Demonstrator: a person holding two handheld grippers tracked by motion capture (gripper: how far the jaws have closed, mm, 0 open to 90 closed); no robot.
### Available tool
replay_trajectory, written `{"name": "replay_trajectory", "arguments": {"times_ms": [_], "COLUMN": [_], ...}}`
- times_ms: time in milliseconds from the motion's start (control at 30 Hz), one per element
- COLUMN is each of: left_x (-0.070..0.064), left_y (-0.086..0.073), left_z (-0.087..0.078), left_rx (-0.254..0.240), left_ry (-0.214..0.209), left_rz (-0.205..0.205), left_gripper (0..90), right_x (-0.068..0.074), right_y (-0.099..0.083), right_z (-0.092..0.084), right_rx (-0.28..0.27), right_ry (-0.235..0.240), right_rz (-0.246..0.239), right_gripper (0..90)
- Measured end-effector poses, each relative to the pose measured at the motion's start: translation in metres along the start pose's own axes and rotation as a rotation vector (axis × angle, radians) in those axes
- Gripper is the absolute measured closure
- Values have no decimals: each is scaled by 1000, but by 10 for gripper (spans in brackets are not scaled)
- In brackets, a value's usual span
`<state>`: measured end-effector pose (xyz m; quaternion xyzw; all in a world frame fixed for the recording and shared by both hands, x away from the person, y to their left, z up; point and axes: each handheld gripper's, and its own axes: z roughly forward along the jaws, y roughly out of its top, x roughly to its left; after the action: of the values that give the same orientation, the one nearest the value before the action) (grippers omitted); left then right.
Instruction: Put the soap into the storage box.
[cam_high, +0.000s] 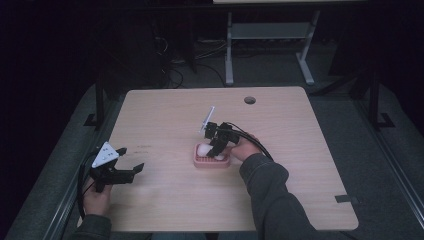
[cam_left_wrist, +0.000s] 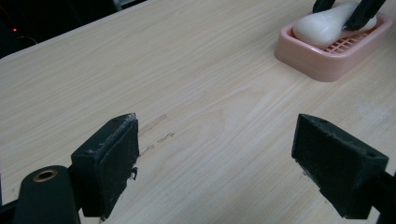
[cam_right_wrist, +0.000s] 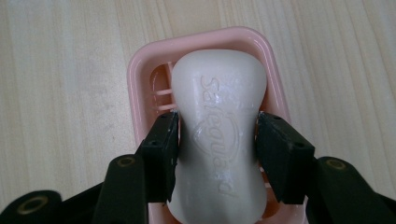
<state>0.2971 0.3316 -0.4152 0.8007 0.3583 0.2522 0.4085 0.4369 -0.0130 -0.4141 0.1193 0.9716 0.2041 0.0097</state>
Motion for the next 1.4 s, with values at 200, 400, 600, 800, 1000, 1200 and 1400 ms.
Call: {"name": "replay_trajectory", "arguments": {"times_ms": [200,400,600,800,1000,1200,1400], "left_x": [0,0,0,0,0,-1,-1], "left_y": [0,0,0,0,0,0,0], "left_z": [0,0,0,0,0,0,0], "left_rx": [0,1,2,2,3,3,4], "left_ry": [0,-1,0,1,2,2,0], "left_rz": [0,-2,-2,-1,1,0,3], "left_gripper": [145,145,145,145,145,145,145], "right_x": [0,0,0,0,0,0,1], "right_y": [-1,-3,-8,-14,-22,-28,-33], "right_z": [-2,-9,-20,-27,-32,-39,-43], "right_rx": [-8,-25,-39,-53,-64,-83,-100], "right_ry": [15,16,10,5,-3,-13,-18], "right_rz": [18,31,45,57,84,87,100], "right_gripper": [443,414,386,377,359,351,342]}}
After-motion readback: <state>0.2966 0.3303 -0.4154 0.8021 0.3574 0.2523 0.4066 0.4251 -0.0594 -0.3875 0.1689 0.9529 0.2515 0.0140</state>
